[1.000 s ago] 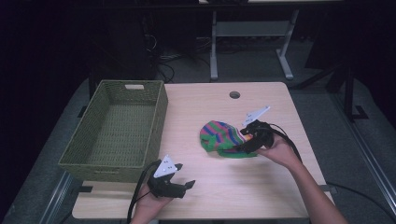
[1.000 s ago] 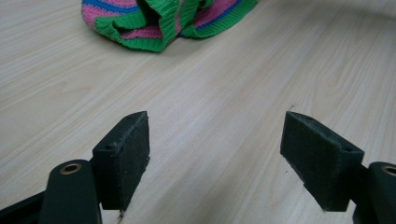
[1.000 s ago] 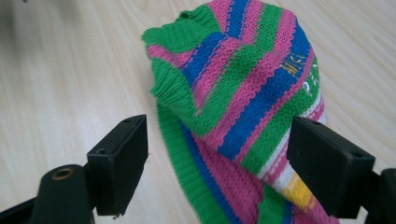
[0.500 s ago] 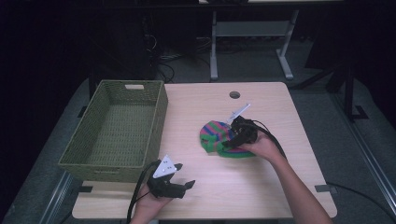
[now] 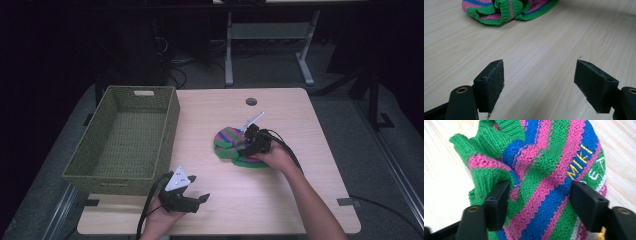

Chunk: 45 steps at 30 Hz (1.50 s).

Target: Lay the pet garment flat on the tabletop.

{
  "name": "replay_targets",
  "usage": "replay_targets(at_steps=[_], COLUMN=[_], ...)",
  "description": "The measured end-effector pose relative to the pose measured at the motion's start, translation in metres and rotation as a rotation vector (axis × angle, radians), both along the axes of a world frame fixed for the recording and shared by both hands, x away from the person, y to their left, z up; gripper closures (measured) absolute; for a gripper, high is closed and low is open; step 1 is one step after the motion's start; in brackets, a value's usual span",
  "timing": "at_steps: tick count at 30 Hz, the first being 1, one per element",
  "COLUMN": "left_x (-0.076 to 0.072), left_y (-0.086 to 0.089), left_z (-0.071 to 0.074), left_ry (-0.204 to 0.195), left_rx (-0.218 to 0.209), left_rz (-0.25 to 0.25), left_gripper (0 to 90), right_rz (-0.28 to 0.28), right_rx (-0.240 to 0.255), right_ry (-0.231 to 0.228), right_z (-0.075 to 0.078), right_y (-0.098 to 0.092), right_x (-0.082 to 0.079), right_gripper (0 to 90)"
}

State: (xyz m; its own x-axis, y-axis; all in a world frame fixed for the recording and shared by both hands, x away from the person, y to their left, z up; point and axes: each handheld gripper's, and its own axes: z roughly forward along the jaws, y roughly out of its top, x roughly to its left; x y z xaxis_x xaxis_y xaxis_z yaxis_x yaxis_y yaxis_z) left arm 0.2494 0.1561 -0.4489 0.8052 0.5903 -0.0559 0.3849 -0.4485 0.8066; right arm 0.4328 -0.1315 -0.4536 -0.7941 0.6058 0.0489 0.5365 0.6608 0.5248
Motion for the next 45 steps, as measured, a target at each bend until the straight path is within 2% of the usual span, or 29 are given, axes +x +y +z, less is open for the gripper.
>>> replay_targets(at_steps=[10,13,18,27,32,35,36,39,43,45], left_x=[0.0,0.001,0.001,0.002,0.002,0.002,0.002,0.002,0.002,0.002], left_y=[-0.002,-0.001,0.0,0.0,0.002,0.002,0.002,0.003,0.004,0.005], left_z=[-0.001,-0.001,-0.001,-0.002,-0.001,-0.001,-0.001,0.0,0.001,0.001], left_ry=[0.003,0.003,0.005,0.016,0.013,0.012,0.012,0.009,0.011,0.01], left_rx=[0.005,0.001,0.0,-0.009,-0.016,-0.022,-0.022,-0.029,-0.038,-0.046], left_rz=[-0.006,-0.003,0.0,0.002,0.005,0.01,0.011,0.015,0.019,0.02], left_gripper=[23.7,23.7,23.6,23.7,23.7,23.7,23.7,23.7,23.7,23.7], right_rz=[-0.027,-0.034,-0.062,-0.079,-0.092,-0.082,-0.09,-0.091,-0.071,-0.063], right_rx=[0.016,0.021,0.073,0.103,0.177,0.194,0.205,0.275,0.278,0.297], right_ry=[0.006,0.01,0.046,0.077,0.081,0.067,0.076,0.091,0.082,0.079], right_z=[0.002,0.002,0.001,0.004,0.016,0.023,0.026,0.036,0.046,0.049], right_y=[-0.004,-0.005,-0.012,-0.017,-0.026,-0.03,-0.031,-0.038,-0.041,-0.044], right_x=[0.003,0.004,0.008,0.009,0.006,0.004,0.002,-0.002,-0.009,-0.011], right_gripper=[59.8,63.7,68.4,70.7,71.1,71.1,71.1,71.1,71.0,71.1])
